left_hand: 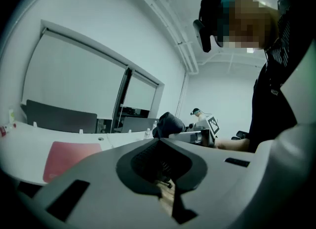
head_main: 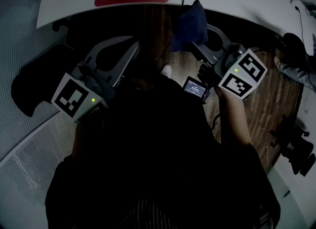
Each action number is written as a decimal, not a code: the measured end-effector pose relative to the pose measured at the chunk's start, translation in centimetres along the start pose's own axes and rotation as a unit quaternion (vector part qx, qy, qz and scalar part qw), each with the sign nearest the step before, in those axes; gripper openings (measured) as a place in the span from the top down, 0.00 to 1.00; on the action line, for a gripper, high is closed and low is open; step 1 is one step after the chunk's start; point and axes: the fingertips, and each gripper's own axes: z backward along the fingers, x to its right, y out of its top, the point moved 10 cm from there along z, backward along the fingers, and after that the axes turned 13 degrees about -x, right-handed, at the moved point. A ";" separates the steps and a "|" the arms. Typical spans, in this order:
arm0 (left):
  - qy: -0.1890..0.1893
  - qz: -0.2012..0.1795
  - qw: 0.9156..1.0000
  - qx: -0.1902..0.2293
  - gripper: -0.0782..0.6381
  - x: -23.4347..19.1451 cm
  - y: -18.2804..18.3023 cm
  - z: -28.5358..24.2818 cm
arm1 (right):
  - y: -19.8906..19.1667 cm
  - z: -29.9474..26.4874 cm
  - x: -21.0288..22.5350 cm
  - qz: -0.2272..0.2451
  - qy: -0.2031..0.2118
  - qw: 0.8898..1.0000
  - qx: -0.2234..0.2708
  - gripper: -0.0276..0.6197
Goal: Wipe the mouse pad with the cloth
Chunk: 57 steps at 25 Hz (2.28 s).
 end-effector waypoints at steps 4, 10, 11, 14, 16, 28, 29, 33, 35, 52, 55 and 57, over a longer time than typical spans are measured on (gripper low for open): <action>0.005 0.023 1.000 -0.002 0.88 0.3 -1.6 1.3 | -2.3 0.0 -0.4 -0.016 0.003 1.000 0.001 0.84; -0.005 0.016 1.000 0.006 0.88 -2.9 2.1 -5.1 | -1.0 2.1 7.0 -0.034 -0.011 0.999 0.031 0.84; -0.010 0.014 1.000 0.006 0.88 -3.6 2.2 -6.4 | -1.0 2.5 8.0 -0.031 -0.018 0.999 0.035 0.84; -0.034 0.009 0.999 0.005 0.88 -5.4 1.7 -9.0 | -1.6 3.0 9.7 -0.028 -0.045 0.998 0.046 0.84; -0.060 0.002 0.998 0.007 0.88 -7.2 1.4 -11.3 | -2.4 3.1 11.5 -0.032 -0.069 0.996 0.052 0.84; -0.185 -0.037 0.982 -0.001 0.88 -16.0 6.1 -23.9 | 0.9 5.3 19.2 -0.035 -0.202 0.974 0.094 0.84; -0.193 -0.038 0.981 0.001 0.88 -17.0 6.6 -24.6 | 1.3 4.9 19.8 -0.035 -0.210 0.973 0.092 0.84; -0.219 -0.043 0.975 0.003 0.88 -20.8 7.7 -26.2 | 2.7 2.5 21.6 -0.040 -0.233 0.967 0.096 0.84; -0.224 -0.044 0.974 0.005 0.88 -21.4 8.4 -26.4 | 3.6 1.8 21.5 -0.036 -0.235 0.967 0.093 0.84; -0.159 -0.024 0.987 -0.007 0.88 -38.8 7.2 -23.3 | 9.6 -14.4 27.0 -0.065 -0.229 0.971 -0.004 0.84; -0.152 -0.003 0.988 -0.006 0.88 -42.0 6.0 -22.1 | 9.8 -17.5 27.8 -0.068 -0.220 0.973 -0.022 0.84; -0.148 0.008 0.989 -0.006 0.88 -43.0 4.8 -21.0 | 10.2 -19.3 27.8 -0.064 -0.208 0.975 -0.031 0.84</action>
